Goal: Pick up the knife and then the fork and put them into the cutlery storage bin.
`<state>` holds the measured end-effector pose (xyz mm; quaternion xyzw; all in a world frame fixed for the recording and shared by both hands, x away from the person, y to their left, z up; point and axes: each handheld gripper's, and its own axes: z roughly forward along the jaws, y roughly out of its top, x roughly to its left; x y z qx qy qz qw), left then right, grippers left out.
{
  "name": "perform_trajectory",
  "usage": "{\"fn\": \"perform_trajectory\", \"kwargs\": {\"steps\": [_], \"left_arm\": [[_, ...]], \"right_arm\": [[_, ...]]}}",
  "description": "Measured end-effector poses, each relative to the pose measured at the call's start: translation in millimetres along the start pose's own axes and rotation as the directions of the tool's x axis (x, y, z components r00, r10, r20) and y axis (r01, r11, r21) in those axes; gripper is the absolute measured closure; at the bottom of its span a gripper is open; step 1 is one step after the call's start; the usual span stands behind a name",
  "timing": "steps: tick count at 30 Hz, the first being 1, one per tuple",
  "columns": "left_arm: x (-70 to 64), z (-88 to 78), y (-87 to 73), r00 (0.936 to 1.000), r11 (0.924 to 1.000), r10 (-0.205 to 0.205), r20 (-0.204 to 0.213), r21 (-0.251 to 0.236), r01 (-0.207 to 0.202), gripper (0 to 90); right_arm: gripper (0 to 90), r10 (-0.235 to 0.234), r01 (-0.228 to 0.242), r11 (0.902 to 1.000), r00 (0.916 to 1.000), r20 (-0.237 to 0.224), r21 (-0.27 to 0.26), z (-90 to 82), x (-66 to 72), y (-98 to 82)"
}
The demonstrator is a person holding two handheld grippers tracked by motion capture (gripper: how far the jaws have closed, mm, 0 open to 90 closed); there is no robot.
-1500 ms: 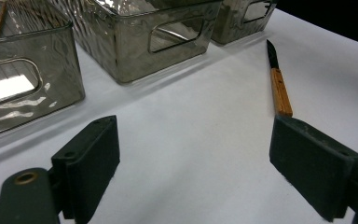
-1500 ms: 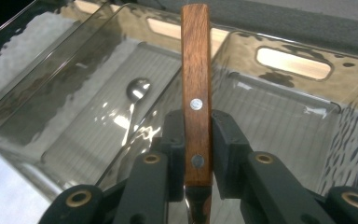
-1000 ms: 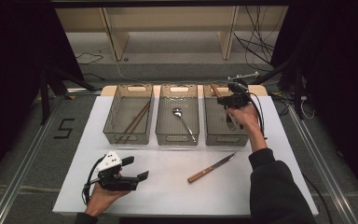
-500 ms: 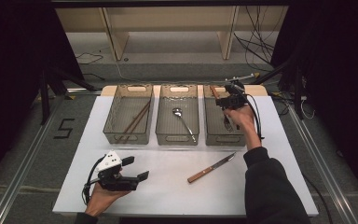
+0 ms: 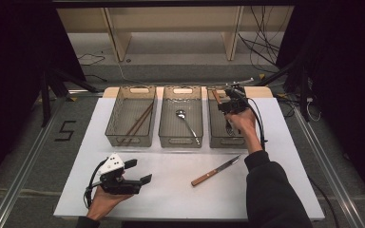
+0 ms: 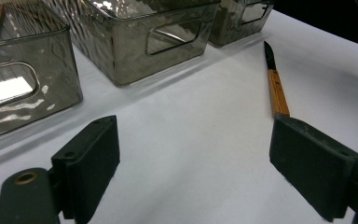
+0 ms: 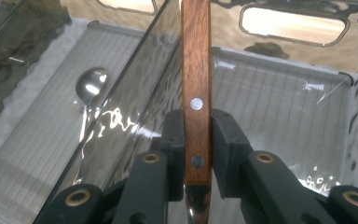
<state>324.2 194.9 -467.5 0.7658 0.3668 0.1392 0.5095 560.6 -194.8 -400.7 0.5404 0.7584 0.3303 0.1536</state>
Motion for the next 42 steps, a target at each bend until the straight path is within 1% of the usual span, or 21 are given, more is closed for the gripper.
{"fn": "perform_trajectory", "kwargs": {"steps": [1,2,3,6,8,12,16,19,20,23,27,29,30,35,36,38,39,42], "left_arm": [[0.0,0.1,-0.1,1.0,1.0,-0.001,0.0,0.001,0.001,15.6],[0.0,0.0,-0.1,1.0,1.0,-0.002,0.0,0.002,0.002,15.6],[0.1,0.1,-0.1,1.0,1.0,0.0,0.0,0.003,0.0,15.6],[0.1,0.5,-0.1,1.0,1.0,0.0,0.001,0.004,0.0,15.6],[0.1,0.9,-0.2,1.0,1.0,0.0,0.004,0.006,0.0,15.7],[-0.1,1.4,-0.2,1.0,1.0,-0.002,0.002,0.007,0.002,15.6],[-0.1,1.8,0.0,1.0,0.9999,0.0,0.001,0.015,0.0,15.6],[-1.5,2.3,0.6,1.0,0.9998,0.001,0.0,0.018,-0.001,15.6],[-1.9,2.5,0.9,1.0,0.9998,0.002,-0.002,0.019,-0.001,15.6],[-4.0,2.7,2.2,1.0,0.9998,0.003,-0.007,0.022,-0.003,15.6],[-7.8,4.8,4.9,0.9999,0.9995,0.009,-0.006,0.029,-0.009,15.6],[-10.4,7.2,5.9,0.9999,0.9994,0.011,0.004,0.031,-0.011,15.6],[-11.9,8.5,6.4,0.9999,0.9992,0.014,0.007,0.037,-0.015,15.6],[-20.5,15.4,10.2,0.999,0.9978,0.038,0.026,0.053,-0.039,15.6],[-22.1,16.9,10.5,0.999,0.9979,0.034,0.027,0.053,-0.036,15.6],[-24.7,20.7,10.8,0.9989,0.9976,0.032,0.034,0.06,-0.034,15.6],[-26.3,22.6,11.1,0.9988,0.9973,0.032,0.037,0.066,-0.034,15.6],[-31.5,28.0,13.1,0.9978,0.9961,0.039,0.054,0.077,-0.043,15.7]], "right_arm": [[74.4,0.006,-0.006,1.0,1.0,0.001,0.004,0.8,-0.1,-0.6],[67.8,0.013,-0.013,0.9999,0.9999,-0.003,0.007,1.1,-0.6,-1.2],[63.5,0.022,-0.022,0.9996,0.9997,-0.012,0.016,0.9,-1.0,-1.2],[59.0,0.012,-0.012,0.9998,0.9996,-0.026,0.013,-2.7,-1.3,-1.0],[56.1,0.005,-0.005,1.0,0.9994,-0.034,-0.004,-8.0,-0.7,0.1],[51.8,-0.025,0.023,0.9991,0.9984,-0.051,-0.035,-22.1,2.5,1.5],[46.5,-0.062,0.057,0.9959,0.9959,-0.066,-0.07,-37.8,7.8,-1.5],[43.3,-0.108,0.099,0.9896,0.9904,-0.087,-0.105,-50.8,13.0,-6.6],[41.7,-0.129,0.118,0.9862,0.9869,-0.096,-0.116,-57.7,15.7,-9.8],[39.5,-0.17,0.153,0.9778,0.9782,-0.119,-0.144,-74.6,21.0,-20.5],[36.7,-0.206,0.178,0.9677,0.9661,-0.155,-0.178,-94.7,24.8,-39.1],[35.9,-0.213,0.182,0.9654,0.9635,-0.162,-0.187,-101.4,26.1,-46.1],[35.9,-0.22,0.186,0.9629,0.9604,-0.171,-0.196,-105.7,27.0,-51.0],[35.0,-0.237,0.195,0.956,0.9532,-0.187,-0.219,-115.3,31.1,-70.4],[34.4,-0.247,0.204,0.9531,0.9506,-0.188,-0.224,-116.3,32.2,-76.0],[34.1,-0.256,0.212,0.9495,0.9491,-0.183,-0.232,-117.1,34.5,-84.8],[33.9,-0.26,0.214,0.9487,0.9468,-0.189,-0.232,-117.2,35.4,-89.2],[33.3,-0.267,0.217,0.9456,0.9435,-0.196,-0.242,-117.4,37.6,-101.9]]}}
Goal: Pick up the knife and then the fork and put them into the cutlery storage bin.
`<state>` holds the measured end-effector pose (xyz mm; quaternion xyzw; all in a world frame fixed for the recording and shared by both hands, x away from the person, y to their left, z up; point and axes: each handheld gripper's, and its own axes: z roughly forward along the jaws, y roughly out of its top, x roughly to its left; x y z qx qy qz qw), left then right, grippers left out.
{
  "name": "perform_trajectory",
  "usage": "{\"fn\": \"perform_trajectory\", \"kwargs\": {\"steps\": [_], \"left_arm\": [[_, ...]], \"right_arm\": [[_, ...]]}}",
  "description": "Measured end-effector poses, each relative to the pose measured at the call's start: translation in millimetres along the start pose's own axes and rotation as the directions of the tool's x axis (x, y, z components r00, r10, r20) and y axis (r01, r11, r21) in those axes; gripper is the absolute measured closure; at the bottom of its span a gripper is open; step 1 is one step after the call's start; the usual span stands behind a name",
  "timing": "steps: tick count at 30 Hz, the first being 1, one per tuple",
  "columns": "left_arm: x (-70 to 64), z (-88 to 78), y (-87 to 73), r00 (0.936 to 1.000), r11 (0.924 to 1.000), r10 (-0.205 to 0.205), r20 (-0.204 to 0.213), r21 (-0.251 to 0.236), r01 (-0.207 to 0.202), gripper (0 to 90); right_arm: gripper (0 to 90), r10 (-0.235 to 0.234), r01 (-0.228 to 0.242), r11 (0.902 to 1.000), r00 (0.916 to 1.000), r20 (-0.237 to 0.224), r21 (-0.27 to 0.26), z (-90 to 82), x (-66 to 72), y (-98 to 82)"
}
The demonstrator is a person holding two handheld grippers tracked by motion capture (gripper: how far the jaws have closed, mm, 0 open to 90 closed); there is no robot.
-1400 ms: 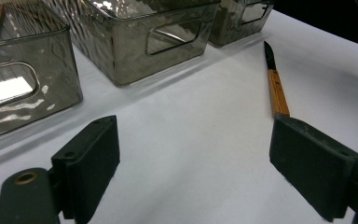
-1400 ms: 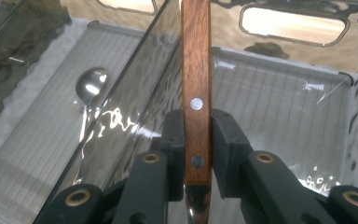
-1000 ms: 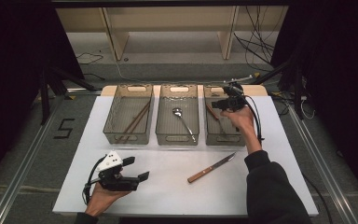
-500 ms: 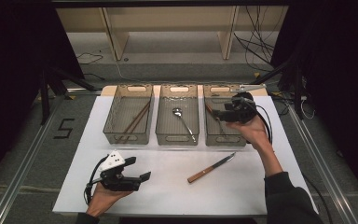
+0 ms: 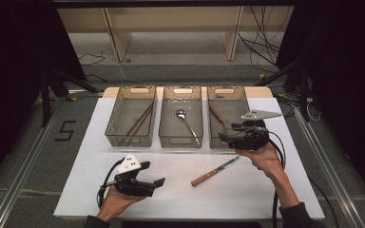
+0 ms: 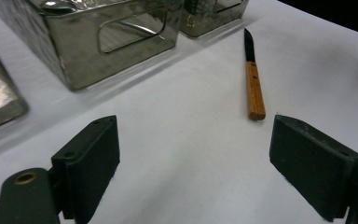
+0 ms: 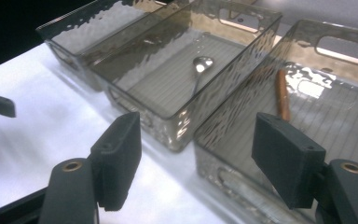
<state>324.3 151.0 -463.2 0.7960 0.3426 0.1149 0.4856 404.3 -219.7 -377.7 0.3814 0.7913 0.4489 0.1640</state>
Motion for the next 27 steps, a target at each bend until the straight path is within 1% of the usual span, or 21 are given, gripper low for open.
{"fn": "perform_trajectory", "kwargs": {"steps": [2,5,6,9,10,15,18,23,25,27], "left_arm": [[-5.0,5.1,3.6,0.9998,0.9998,0.017,0.006,0.01,-0.018,15.7],[-11.0,12.3,8.3,0.9994,0.9993,0.029,0.017,0.024,-0.03,15.7],[-12.8,14.8,10.0,0.9994,0.9992,0.027,0.02,0.03,-0.028,15.7],[-17.5,22.3,14.8,0.9987,0.9977,0.045,0.023,0.05,-0.046,15.7],[-19.1,24.5,16.2,0.9988,0.9977,0.041,0.026,0.054,-0.042,15.7],[-23.4,34.3,21.2,0.9983,0.9946,0.051,0.027,0.089,-0.053,15.7],[-25.7,41.4,22.8,0.9979,0.9915,0.056,0.034,0.116,-0.059,15.7],[-31.9,52.1,25.3,0.9964,0.9852,0.07,0.046,0.153,-0.077,15.9],[-34.1,56.1,26.6,0.9964,0.9847,0.068,0.051,0.157,-0.075,16.0],[-35.0,59.2,27.9,0.9956,0.9823,0.076,0.056,0.167,-0.084,16.8]], "right_arm": [[33.1,0.003,-0.003,1.0,1.0,0.0,-0.005,-0.9,3.2,-6.9],[33.0,0.003,-0.003,0.9998,1.0,-0.001,-0.019,-2.7,7.5,-17.7],[33.0,0.002,-0.002,0.9997,1.0,0.001,-0.023,-3.4,8.7,-21.1],[33.0,0.006,-0.006,0.9996,1.0,0.002,-0.029,-4.6,10.7,-29.7],[33.0,0.004,-0.004,0.9996,1.0,0.002,-0.027,-4.9,11.0,-31.7],[32.2,0.008,-0.008,0.9995,1.0,-0.005,-0.032,-8.2,11.7,-40.1],[31.4,0.012,-0.012,0.9991,0.9999,0.002,-0.039,-10.0,11.8,-45.2],[31.0,0.019,-0.019,0.999,0.9998,-0.005,-0.041,-11.6,13.0,-52.2],[31.0,0.022,-0.022,0.9989,0.9997,-0.007,-0.041,-11.6,14.0,-54.5],[31.0,0.02,-0.021,0.9991,0.9998,-0.009,-0.037,-10.9,15.2,-56.2]]}}
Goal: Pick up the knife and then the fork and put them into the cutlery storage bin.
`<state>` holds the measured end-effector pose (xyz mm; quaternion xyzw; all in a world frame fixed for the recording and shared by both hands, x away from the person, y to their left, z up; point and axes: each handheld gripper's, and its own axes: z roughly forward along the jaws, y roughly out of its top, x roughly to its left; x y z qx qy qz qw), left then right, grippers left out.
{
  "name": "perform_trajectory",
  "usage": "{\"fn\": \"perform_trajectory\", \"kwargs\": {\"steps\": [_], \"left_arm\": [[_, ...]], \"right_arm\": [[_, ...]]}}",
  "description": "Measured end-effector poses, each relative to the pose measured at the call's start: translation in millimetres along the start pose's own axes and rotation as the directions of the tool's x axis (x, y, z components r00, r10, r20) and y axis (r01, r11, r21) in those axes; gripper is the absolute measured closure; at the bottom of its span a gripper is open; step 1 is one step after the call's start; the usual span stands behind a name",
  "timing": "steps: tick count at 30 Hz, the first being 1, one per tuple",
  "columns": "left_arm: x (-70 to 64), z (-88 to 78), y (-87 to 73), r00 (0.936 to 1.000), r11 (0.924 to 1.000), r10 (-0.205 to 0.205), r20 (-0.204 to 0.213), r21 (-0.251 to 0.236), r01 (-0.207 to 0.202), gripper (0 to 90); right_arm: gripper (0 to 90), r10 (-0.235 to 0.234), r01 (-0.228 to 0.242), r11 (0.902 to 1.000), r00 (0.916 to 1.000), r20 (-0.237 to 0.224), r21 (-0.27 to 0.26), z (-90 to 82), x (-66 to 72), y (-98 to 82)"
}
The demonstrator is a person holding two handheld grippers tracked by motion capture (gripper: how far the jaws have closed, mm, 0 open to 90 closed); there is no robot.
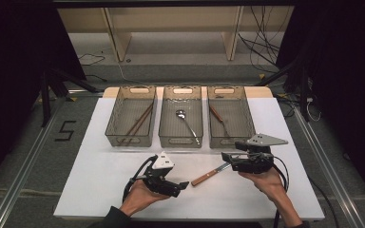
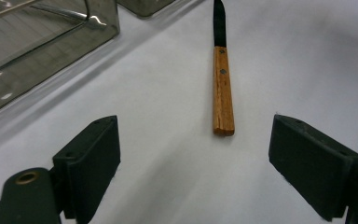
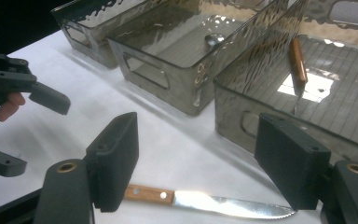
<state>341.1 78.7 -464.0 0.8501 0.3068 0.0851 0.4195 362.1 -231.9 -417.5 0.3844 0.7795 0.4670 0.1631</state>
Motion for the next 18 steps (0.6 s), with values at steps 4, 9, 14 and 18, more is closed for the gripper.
{"fn": "perform_trajectory", "kwargs": {"steps": [4,9,14,18], "left_arm": [[-1.7,5.1,1.7,1.0,1.0,-0.002,0.005,0.007,0.002,17.7],[-4.2,11.3,4.0,0.9998,0.9998,0.013,0.018,0.016,-0.013,20.6],[-8.9,18.6,6.5,0.9981,0.9986,0.045,0.042,0.024,-0.046,27.5],[-17.1,27.4,10.0,0.9948,0.9952,0.088,0.05,0.039,-0.09,34.2]], "right_arm": [[30.9,0.002,-0.002,1.0,1.0,-0.004,0.001,0.7,1.6,-2.6],[30.8,0.012,-0.012,0.9999,0.9999,-0.001,-0.001,-0.4,0.8,-5.4],[30.8,0.015,-0.015,0.9999,0.9999,0.001,0.0,-1.7,0.5,-8.7],[30.8,0.023,-0.023,0.9997,0.9997,0.001,0.008,-1.3,-0.4,-11.0]]}}
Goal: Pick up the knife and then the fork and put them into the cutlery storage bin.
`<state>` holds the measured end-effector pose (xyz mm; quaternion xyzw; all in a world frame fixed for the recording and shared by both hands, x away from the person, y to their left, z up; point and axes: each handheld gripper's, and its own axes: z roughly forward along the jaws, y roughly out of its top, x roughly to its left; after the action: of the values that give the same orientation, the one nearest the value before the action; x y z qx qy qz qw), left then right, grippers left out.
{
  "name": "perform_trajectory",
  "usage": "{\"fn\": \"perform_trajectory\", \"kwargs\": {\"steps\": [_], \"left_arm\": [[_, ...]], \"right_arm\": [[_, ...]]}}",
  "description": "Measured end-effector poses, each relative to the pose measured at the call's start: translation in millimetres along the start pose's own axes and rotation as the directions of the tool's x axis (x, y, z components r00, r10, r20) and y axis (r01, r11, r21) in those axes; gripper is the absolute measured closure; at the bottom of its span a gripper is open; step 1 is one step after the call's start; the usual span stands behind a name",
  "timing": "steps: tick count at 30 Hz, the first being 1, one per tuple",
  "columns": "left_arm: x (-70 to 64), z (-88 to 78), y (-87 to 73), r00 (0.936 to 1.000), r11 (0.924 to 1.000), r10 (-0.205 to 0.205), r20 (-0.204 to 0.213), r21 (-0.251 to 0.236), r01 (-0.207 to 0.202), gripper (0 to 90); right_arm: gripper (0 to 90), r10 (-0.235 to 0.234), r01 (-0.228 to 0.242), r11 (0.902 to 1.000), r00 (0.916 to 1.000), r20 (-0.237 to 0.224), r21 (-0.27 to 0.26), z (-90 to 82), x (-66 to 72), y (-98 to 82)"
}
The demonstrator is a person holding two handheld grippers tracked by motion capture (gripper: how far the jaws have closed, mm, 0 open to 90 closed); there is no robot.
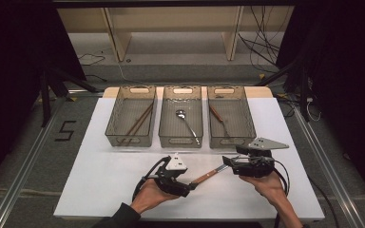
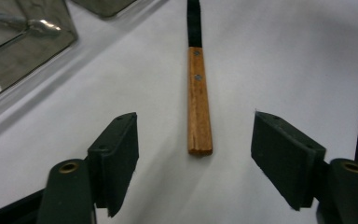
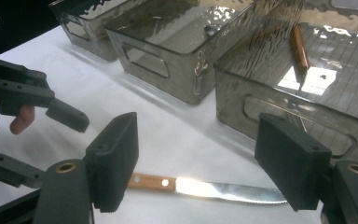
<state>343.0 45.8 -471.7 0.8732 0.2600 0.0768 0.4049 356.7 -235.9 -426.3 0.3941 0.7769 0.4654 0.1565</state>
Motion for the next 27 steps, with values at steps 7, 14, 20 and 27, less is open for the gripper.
{"fn": "perform_trajectory", "kwargs": {"steps": [7,14,20,27], "left_arm": [[-4.9,15.5,5.1,0.9992,0.9981,0.037,-0.011,0.049,-0.037,47.0],[-3.5,21.7,5.0,0.9993,0.9969,0.031,-0.019,0.073,-0.03,55.9],[-3.7,25.2,5.7,0.9996,0.9964,0.024,-0.014,0.081,-0.023,59.7],[-4.8,28.5,5.4,0.9997,0.9958,0.025,-0.004,0.088,-0.025,61.6]], "right_arm": [[30.9,0.0,0.0,1.0,1.0,-0.002,-0.004,-0.8,-0.2,-0.5],[31.1,-0.001,0.001,1.0,1.0,-0.001,-0.008,-1.9,-0.5,-0.5],[31.2,-0.003,0.003,1.0,1.0,-0.002,-0.008,-1.6,0.6,-0.4],[31.2,-0.003,0.003,1.0,1.0,-0.001,-0.008,-2.1,0.2,-0.4]]}}
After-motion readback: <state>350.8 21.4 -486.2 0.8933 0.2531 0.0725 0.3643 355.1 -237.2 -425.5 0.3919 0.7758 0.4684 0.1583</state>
